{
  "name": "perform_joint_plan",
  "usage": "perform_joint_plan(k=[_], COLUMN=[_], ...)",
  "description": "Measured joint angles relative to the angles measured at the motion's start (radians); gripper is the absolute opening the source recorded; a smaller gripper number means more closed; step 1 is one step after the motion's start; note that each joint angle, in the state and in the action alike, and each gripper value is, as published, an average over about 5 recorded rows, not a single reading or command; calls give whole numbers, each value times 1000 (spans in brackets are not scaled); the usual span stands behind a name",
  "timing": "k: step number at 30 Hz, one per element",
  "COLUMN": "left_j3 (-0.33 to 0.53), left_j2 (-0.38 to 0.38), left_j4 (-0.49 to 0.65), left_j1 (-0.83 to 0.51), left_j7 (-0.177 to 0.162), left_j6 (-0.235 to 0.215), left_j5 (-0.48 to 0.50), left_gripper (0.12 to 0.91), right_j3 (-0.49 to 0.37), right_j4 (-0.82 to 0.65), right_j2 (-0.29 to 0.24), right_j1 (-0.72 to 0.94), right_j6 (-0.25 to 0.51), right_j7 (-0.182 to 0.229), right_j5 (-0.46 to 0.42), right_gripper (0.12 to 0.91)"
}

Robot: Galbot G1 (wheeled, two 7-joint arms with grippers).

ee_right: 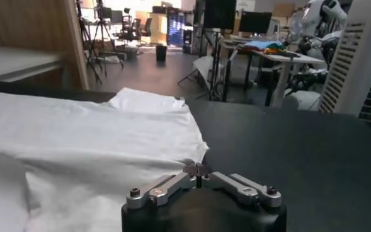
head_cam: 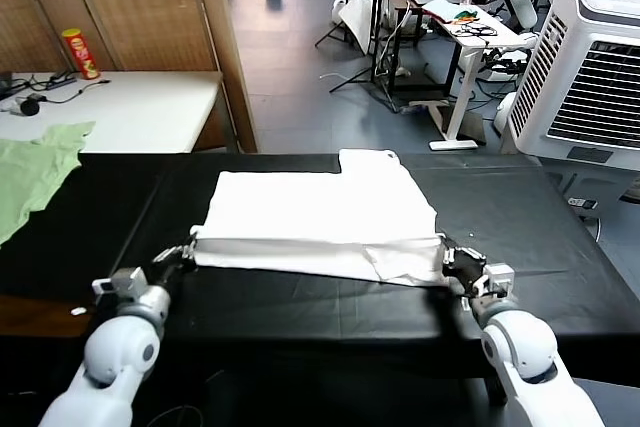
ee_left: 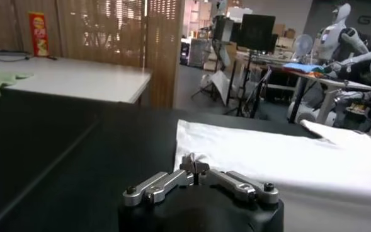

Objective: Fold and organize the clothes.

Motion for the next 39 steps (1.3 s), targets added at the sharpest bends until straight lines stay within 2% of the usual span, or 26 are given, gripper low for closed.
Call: perform_joint_plan(k=[3, 7, 9, 11, 14, 20, 23, 25, 33, 36, 39], left_j3=[3, 3, 3, 2, -3, -22, -30, -35, -45, -46, -47], left_j2=[-1, -1, -1, -2, -4, 1, 3, 4, 2, 2, 4], left_j4=[20, 29, 32, 33, 32, 17, 7, 2, 3, 13, 21], left_j1=[-12, -17, -18, -19, -15, 11, 29, 44, 93, 95, 94], left_j7=[0, -1, -2, -2, -2, -1, 4, 8, 27, 30, 36], left_j6=[-1, -2, -1, -1, -3, -6, -7, -9, -12, -6, 2], left_j5=[2, 2, 2, 3, 5, 5, 6, 8, 11, -4, -26], left_gripper=[127, 127, 128, 140, 241, 571, 719, 777, 798, 798, 777], right_j3=[-23, -33, -28, -16, 8, 47, 59, 67, 69, 61, 55], right_j4=[-38, -60, -50, -20, 57, 207, 239, 255, 266, 255, 245], right_j2=[1, 1, -3, -11, -25, -37, -32, -27, -7, 0, 5], right_j1=[38, 67, 63, 45, -4, -127, -179, -210, -267, -264, -261], right_j6=[9, -29, -58, -82, -111, -142, -143, -143, -132, -130, -130], right_j7=[-6, -5, -1, 1, 2, 2, 4, 1, -7, -10, -11], right_j5=[0, 0, 7, 22, 39, 11, -10, -15, -36, -43, -50], right_gripper=[122, 127, 168, 259, 425, 731, 788, 795, 780, 716, 609])
